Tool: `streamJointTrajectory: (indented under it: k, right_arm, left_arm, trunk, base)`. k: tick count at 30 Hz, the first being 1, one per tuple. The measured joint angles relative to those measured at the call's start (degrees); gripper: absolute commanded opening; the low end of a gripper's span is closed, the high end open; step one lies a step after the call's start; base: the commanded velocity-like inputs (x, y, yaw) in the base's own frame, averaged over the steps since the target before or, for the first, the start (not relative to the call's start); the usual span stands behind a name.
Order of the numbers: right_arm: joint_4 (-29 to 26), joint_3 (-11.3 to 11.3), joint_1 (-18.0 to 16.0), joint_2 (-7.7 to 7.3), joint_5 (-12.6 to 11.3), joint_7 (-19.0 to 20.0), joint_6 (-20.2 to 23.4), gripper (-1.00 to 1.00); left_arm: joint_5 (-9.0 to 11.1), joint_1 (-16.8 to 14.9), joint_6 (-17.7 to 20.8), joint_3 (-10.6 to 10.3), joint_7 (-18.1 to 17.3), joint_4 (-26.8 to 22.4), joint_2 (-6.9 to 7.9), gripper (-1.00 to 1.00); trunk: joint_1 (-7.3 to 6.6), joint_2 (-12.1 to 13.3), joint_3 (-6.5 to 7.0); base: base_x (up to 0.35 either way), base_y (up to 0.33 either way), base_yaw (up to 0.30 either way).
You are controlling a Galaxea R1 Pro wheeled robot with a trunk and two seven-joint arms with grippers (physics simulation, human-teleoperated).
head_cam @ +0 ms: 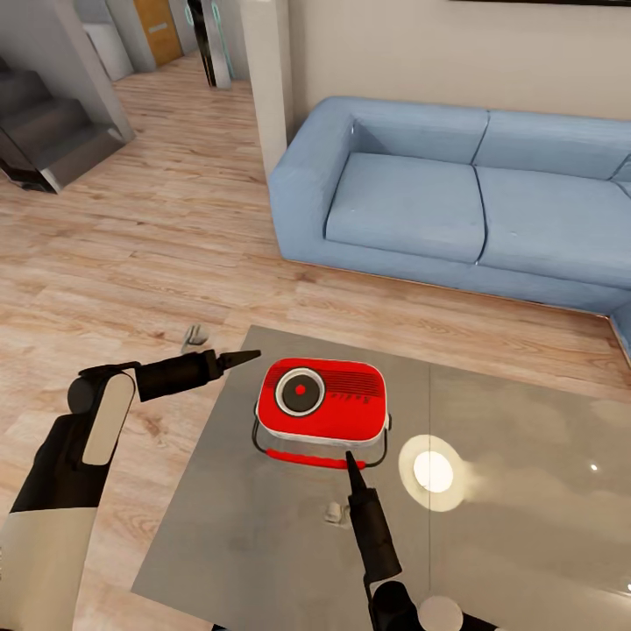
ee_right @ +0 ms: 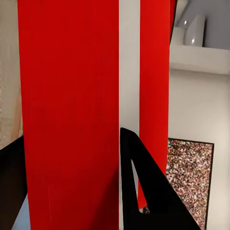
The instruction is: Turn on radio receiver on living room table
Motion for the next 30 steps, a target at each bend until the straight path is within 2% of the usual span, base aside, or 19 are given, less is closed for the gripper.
streamJointTrajectory:
  k: [11,14,22,25,28,30]
  right_arm:
    - [0.0,0.01,2.52,0.22,0.07,-0.64,0.01,-1.0]
    - [0.0,0.01,2.64,0.22,0.05,-0.74,0.04,-1.0]
    - [-0.01,0.08,2.86,0.28,0.23,-2.13,0.18,-1.0]
    - [0.0,0.08,3.03,0.29,0.17,-2.69,0.09,-1.0]
    - [0.0,0.03,3.1,0.25,0.14,-2.96,0.07,-1.0]
    - [0.0,0.02,3.12,0.24,0.11,-3.01,0.05,-1.0]
  left_arm:
    - [0.06,0.0,0.0,-0.32,0.02,1.7,-0.23,1.0]
    - [0.07,0.0,0.0,-0.36,0.06,1.84,-0.76,1.0]
    - [-0.04,-0.67,0.0,-0.61,0.39,3.58,-3.74,1.0]
    - [-0.33,-1.04,0.0,-1.44,0.52,5.05,-5.47,1.0]
    - [-0.92,-1.28,0.0,-3.24,0.62,7.06,-7.6,1.0]
    - [-1.27,-1.36,0.0,-3.82,0.68,7.8,-8.11,1.0]
  trunk:
    - [0.0,0.0,0.0]
    - [0.0,0.0,0.0]
    - [0.0,0.0,0.0]
    - [0.0,0.0,0.0]
    - [0.0,0.0,0.0]
    - [0.0,0.0,0.0]
  base:
    - [0.0,0.0,0.0]
    - [0.0,0.0,0.0]
    - [0.0,0.0,0.0]
    - [0.0,0.0,0.0]
    - [0.0,0.0,0.0]
    - [0.0,0.0,0.0]
